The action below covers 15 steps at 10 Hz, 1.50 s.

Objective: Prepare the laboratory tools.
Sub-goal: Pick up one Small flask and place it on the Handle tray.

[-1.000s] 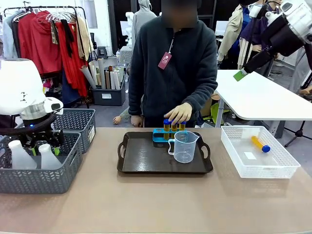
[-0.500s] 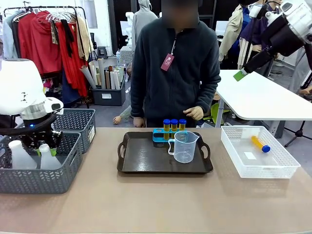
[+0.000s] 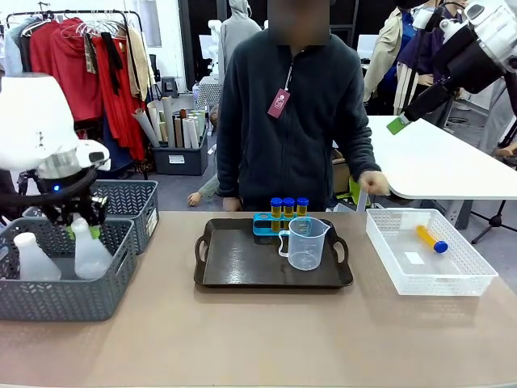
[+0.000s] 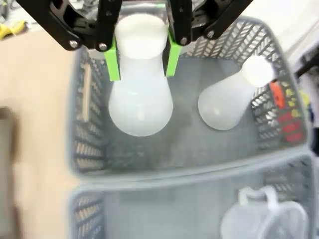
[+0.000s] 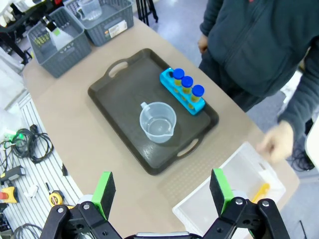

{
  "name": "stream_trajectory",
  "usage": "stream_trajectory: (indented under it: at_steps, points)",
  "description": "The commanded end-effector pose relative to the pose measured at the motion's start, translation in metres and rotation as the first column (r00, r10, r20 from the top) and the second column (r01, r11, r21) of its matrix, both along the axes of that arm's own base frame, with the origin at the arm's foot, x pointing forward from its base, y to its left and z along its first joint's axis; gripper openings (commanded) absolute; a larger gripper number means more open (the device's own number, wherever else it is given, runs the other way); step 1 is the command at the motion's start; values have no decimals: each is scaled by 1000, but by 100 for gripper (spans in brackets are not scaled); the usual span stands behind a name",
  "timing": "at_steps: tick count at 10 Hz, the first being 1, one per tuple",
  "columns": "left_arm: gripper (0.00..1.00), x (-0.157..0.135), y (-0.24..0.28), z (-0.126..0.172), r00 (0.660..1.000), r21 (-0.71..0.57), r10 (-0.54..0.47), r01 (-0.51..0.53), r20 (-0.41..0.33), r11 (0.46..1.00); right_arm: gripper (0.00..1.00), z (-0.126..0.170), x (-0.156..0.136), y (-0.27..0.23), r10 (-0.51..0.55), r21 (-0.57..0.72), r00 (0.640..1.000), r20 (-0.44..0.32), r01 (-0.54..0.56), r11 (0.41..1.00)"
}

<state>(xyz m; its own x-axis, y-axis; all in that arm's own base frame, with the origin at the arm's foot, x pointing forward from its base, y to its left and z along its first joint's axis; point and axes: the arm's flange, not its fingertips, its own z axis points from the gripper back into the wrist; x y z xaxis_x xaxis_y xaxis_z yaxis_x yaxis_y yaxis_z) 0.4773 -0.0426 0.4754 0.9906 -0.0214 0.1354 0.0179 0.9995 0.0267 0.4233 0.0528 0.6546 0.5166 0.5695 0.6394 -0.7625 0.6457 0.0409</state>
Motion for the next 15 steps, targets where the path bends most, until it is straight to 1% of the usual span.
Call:
stream_trajectory:
  at_steps: [1,2,4,8,9,11,14,15]
  points:
    - [0,5,-13,53,997,3,-81,81,9,997,100,1,1,-1,14,12,1000,8,-14,1000]
    - [0,9,-19,76,994,28,-106,106,1,994,100,1,1,-1,14,12,1000,8,-14,1000]
    - [0,8,-37,129,985,109,-163,157,50,982,100,1,1,-1,14,12,1000,8,-14,1000]
    - [0,23,-78,219,938,123,-316,300,144,946,100,1,1,-1,14,12,1000,8,-14,1000]
    - [0,24,-86,232,915,113,-374,360,152,926,100,1,1,-1,14,12,1000,8,-14,1000]
    - [0,27,-100,254,891,136,-424,406,163,904,100,1,1,-1,14,12,1000,8,-14,1000]
    - [0,24,-111,278,854,117,-488,474,179,872,100,1,1,-1,14,12,1000,8,-14,1000]
    - [0,23,-111,261,882,136,-435,416,180,899,100,1,1,-1,14,12,1000,8,-14,1000]
